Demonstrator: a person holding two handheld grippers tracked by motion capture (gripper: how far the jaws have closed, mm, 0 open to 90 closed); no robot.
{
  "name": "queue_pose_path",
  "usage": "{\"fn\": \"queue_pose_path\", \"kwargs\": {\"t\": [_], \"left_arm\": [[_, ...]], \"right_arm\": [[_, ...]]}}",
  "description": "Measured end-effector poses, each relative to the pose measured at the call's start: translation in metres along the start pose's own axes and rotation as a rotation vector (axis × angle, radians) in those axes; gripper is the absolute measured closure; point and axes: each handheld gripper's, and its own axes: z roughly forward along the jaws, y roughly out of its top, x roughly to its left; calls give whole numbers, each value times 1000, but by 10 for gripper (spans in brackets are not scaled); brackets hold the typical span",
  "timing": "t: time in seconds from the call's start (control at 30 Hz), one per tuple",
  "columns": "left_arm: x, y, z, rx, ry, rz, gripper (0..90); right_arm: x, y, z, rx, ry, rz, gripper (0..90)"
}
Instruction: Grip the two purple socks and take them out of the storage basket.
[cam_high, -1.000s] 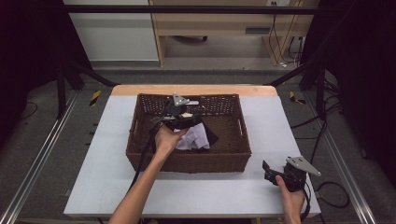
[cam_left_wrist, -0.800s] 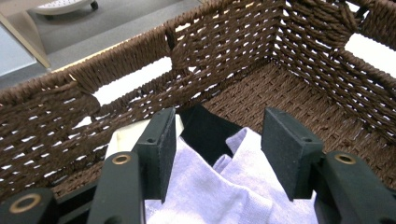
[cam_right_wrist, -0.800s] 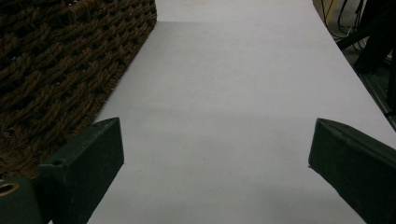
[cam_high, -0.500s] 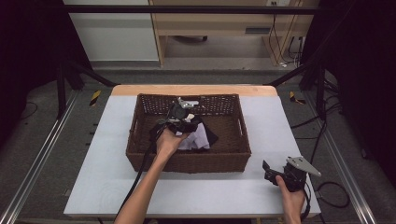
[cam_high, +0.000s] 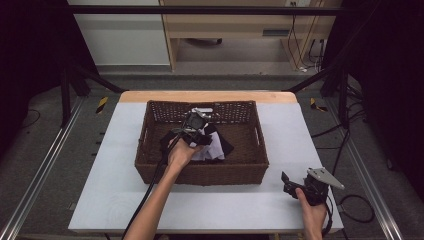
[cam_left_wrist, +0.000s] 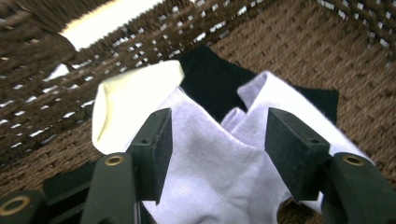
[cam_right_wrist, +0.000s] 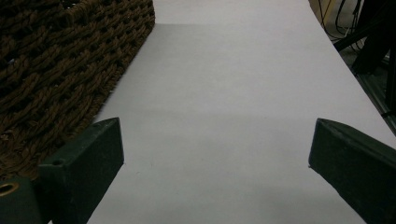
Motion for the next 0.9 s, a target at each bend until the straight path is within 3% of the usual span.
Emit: {"fn": "queue_pose_path", "kwargs": {"t": [0.2,0.4,0.47,0.6,0.7,0.8,0.9], "left_arm": [[-1,0,4,35,0,19,473],[3,0,5,52,-24,-13,670],[3,0,4,31,-24,-11,637],[0,1,4,-3,-28,3,467],[-2,1,6,1,-26,26,451],[-2,1,11,49,-20,36,518],[-1,1,12,84,-21,25,676]], "right_arm": [[0,0,0,-2,1,-4,37],[0,0,0,-5,0,-7,37],[0,0,0,-5,1,-4,37],[0,0,0,-2,1,1,37],[0,0,0,-4,1,-2,37],[0,0,0,-3,2,-1,37],[0,0,0,-5,2,-3,37]]}}
